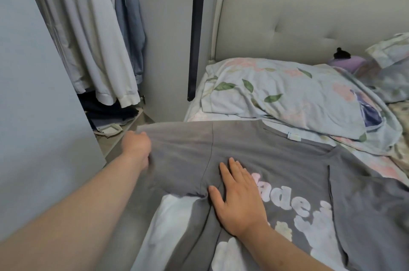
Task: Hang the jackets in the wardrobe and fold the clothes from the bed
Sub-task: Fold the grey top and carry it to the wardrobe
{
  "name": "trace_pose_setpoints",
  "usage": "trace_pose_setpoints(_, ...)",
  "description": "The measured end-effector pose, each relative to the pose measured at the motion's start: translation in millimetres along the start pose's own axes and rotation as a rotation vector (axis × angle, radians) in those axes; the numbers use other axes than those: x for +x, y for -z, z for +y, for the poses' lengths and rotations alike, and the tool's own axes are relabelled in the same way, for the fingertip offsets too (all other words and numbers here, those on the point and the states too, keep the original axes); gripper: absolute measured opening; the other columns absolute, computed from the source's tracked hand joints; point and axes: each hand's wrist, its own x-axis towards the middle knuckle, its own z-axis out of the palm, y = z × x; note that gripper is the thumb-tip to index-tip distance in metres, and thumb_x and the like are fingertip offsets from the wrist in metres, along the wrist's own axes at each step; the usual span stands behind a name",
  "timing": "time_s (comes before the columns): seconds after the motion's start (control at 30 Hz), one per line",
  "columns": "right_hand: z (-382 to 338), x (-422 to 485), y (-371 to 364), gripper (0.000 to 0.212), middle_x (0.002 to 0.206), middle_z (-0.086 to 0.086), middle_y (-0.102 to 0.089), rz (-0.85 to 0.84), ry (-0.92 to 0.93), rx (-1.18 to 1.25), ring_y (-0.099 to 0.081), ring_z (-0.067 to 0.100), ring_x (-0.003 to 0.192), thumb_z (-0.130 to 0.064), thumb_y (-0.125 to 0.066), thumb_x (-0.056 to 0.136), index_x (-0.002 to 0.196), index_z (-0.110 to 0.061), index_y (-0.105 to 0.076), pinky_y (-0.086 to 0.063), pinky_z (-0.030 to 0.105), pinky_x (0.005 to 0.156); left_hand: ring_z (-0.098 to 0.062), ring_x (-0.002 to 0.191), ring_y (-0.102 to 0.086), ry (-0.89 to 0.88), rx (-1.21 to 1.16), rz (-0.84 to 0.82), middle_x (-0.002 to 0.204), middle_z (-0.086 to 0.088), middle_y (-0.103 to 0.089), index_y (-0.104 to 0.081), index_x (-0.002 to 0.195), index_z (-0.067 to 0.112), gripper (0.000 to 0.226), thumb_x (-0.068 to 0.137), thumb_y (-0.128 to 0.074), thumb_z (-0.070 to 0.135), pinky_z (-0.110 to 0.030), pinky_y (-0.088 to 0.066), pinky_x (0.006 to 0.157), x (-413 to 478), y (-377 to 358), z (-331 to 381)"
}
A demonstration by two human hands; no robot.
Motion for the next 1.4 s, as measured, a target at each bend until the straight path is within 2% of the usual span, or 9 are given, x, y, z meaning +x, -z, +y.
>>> trace_pose_setpoints(0.17,-1,0,0,0.085,0.165,-0.003,-0.006,-0.024,-0.004,-0.037,-0.003,0.013,0.151,-0.070,-0.013,0.082,0.156,-0.028,-0.022,0.009,0.027,0.119,-0.023,0.077,-0.074,0.307,-0.130,-0.496,0.094,-0.009,-0.076,-0.073,0.100,0.012,0.038,0.092,-0.060,0.047,-0.037,-0.060,0.057,-24,28,-9)
trace_pose_setpoints(0.27,-1,0,0,0.085,0.165,-0.002,-0.008,-0.031,0.001,-0.043,-0.004,0.013,0.151,-0.069,-0.013,0.082,0.155,-0.028,-0.023,0.008,0.026,0.119,-0.028,0.075,-0.074,0.368,-0.154,-0.676,0.099,-0.017,-0.074,-0.068,0.114,0.004,0.042,0.078,-0.067,0.026,-0.039,-0.061,0.057,-41,40,-28)
trace_pose_setpoints(0.63,-3,3,11,0.081,0.165,-0.003,-0.010,-0.113,-0.008,0.032,-0.005,0.013,0.151,-0.071,-0.018,0.084,0.155,-0.032,-0.022,0.001,0.030,0.122,-0.029,0.080,-0.074,0.211,-0.688,-0.658,0.100,-0.020,-0.073,-0.063,0.111,0.017,0.052,0.086,-0.030,-0.013,-0.035,-0.060,0.060,-64,19,6)
trace_pose_setpoints(0.8,-3,25,62,0.046,0.136,-0.018,-0.053,-0.368,-0.317,0.749,-0.037,0.012,0.134,-0.060,-0.044,0.092,0.130,-0.038,-0.057,-0.019,0.027,0.112,-0.027,0.083,-0.069,0.031,-0.438,-0.663,0.109,-0.013,-0.070,-0.056,0.134,0.021,0.072,0.079,-0.032,-0.017,-0.034,-0.058,0.062,-76,7,49)
trace_pose_setpoints(0.9,7,27,98,0.023,0.078,-0.021,-0.071,-0.243,-0.398,1.189,-0.065,-0.007,0.080,-0.039,-0.047,0.100,0.092,-0.027,-0.066,-0.050,0.011,0.068,-0.025,0.091,-0.070,-0.144,-0.223,-0.598,0.116,-0.004,-0.070,-0.053,0.139,0.021,0.076,0.075,-0.039,-0.018,-0.035,-0.059,0.076,-98,-18,74)
trace_pose_setpoints(1.0,26,7,119,0.021,0.080,-0.014,-0.073,-0.052,-0.421,1.209,-0.067,-0.005,0.069,-0.026,-0.049,0.101,0.092,-0.023,-0.067,-0.050,0.011,0.058,-0.019,0.076,-0.070,-0.422,0.145,-0.601,0.127,0.008,-0.062,-0.048,0.142,0.032,0.080,0.074,-0.047,-0.011,-0.030,-0.058,0.064,-135,-56,89)
trace_pose_setpoints(1.13,54,-42,126,0.014,0.106,-0.008,-0.067,0.029,-0.476,1.104,-0.062,0.009,0.098,-0.026,-0.052,0.100,0.102,-0.029,-0.065,-0.052,0.028,0.084,-0.009,0.125,-0.048,-0.613,0.488,-0.775,0.145,0.011,-0.045,-0.029,0.152,0.034,0.084,0.078,-0.058,0.003,-0.001,-0.041,0.082,-182,-109,65)
trace_pose_setpoints(1.27,68,-94,144,0.016,0.102,-0.015,-0.071,-0.037,-0.431,0.994,-0.065,0.003,0.096,-0.027,-0.055,0.096,0.105,-0.034,-0.067,-0.054,0.026,0.087,-0.013,0.138,-0.038,-0.418,0.682,-0.960,0.155,0.003,-0.035,-0.019,0.156,0.029,0.087,0.086,-0.069,0.038,-0.018,-0.031,0.100,-219,-113,15)
trace_pose_setpoints(1.4,93,-156,163,0.017,0.093,-0.010,-0.072,0.033,-0.560,0.964,-0.065,0.003,0.075,-0.019,-0.061,0.093,0.104,-0.030,-0.068,-0.053,0.023,0.062,-0.009,0.108,-0.059,-0.477,0.613,-0.787,0.129,0.001,-0.060,-0.039,0.148,0.028,0.064,0.090,-0.066,0.030,-0.025,-0.047,0.091,-243,-66,-6)
